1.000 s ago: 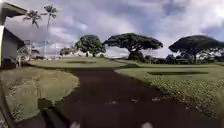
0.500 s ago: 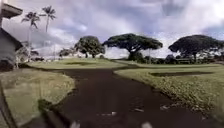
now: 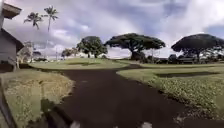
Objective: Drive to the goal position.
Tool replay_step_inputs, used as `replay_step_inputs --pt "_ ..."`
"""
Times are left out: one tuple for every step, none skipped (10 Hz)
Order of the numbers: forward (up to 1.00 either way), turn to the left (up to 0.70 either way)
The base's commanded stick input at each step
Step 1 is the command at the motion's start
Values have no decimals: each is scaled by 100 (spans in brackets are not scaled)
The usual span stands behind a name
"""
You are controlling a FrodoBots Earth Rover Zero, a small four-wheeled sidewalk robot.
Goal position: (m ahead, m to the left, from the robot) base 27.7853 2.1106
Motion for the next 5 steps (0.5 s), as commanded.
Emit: replay_step_inputs --pt "50 0" --pt "50 18" --pt "50 27" --pt "50 13" --pt "50 0"
